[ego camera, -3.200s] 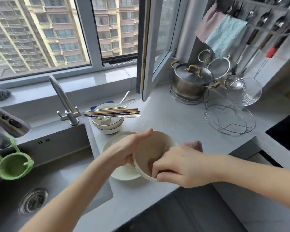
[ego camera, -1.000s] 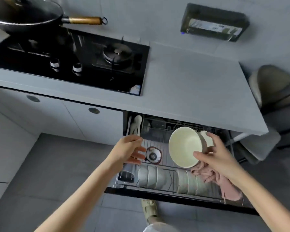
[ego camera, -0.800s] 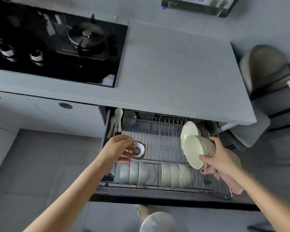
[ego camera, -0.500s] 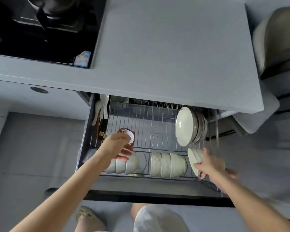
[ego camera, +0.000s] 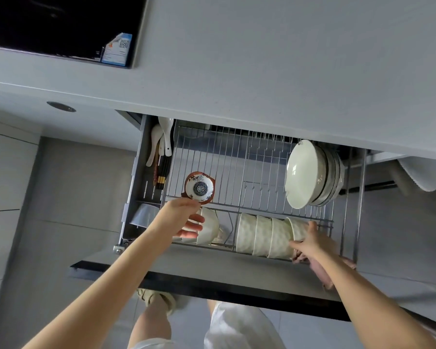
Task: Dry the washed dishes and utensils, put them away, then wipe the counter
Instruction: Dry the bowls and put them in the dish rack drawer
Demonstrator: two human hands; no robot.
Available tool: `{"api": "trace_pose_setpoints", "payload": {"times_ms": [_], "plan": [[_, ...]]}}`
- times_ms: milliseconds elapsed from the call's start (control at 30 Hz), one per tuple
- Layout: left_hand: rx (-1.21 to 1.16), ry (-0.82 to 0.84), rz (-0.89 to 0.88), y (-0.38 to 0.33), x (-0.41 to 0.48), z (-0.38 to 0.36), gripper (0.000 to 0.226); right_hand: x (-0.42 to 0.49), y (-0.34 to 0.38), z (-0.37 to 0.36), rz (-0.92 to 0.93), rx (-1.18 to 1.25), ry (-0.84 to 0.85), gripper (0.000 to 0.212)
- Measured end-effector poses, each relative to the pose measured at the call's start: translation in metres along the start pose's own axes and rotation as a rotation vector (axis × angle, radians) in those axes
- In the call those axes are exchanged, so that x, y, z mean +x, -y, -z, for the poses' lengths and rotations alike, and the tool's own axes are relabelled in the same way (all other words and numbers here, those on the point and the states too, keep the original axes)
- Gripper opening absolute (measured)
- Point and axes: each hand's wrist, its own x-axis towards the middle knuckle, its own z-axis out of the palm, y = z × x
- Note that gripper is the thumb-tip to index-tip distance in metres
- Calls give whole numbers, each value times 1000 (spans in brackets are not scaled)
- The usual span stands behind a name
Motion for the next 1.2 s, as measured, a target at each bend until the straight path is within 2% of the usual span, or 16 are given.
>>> {"api": "trace_pose_setpoints", "payload": {"times_ms": [267, 367, 467, 567, 667, 733, 800, 933, 1000, 1067, 1100, 1167, 1200], "plan": [[-36, -42, 29, 23, 0, 17, 16, -39, 24, 23, 57, -196, -9, 109], [-75, -65, 11, 25, -5, 29, 14, -56, 36, 36, 51, -179, -76, 97], [-127, -77, -19, 27, -14, 39, 13, -88, 73, 64, 145, -129, -175, 79], [-164, -101, -61, 34, -25, 54, 15, -131, 133, 89, 324, 42, -206, 75], [-263, -143, -90, 47, -40, 77, 27, -189, 211, 99, 582, 293, -166, 68], [-373, -150, -92, 62, -53, 99, 39, -233, 264, 94, 712, 521, -85, 55], [-552, -83, -92, 83, -70, 127, 57, -283, 316, 81, 790, 761, 72, 42], [-1038, 140, -173, 135, -116, 199, 86, -397, 403, 30, 940, 1054, 430, 41], [-1283, 307, -344, 159, -143, 232, 89, -454, 426, -4, 1007, 1048, 561, 42], [-1499, 340, -561, 191, -181, 275, 87, -513, 443, -50, 1138, 930, 611, 45], [-1584, 314, -606, 198, -196, 288, 84, -529, 444, -65, 1213, 853, 590, 44], [-1726, 150, -714, 242, -225, 329, 71, -580, 452, -111, 1435, 639, 555, 40], [-1765, 64, -773, 266, -236, 348, 61, -601, 456, -134, 1565, 521, 483, 39]]}}
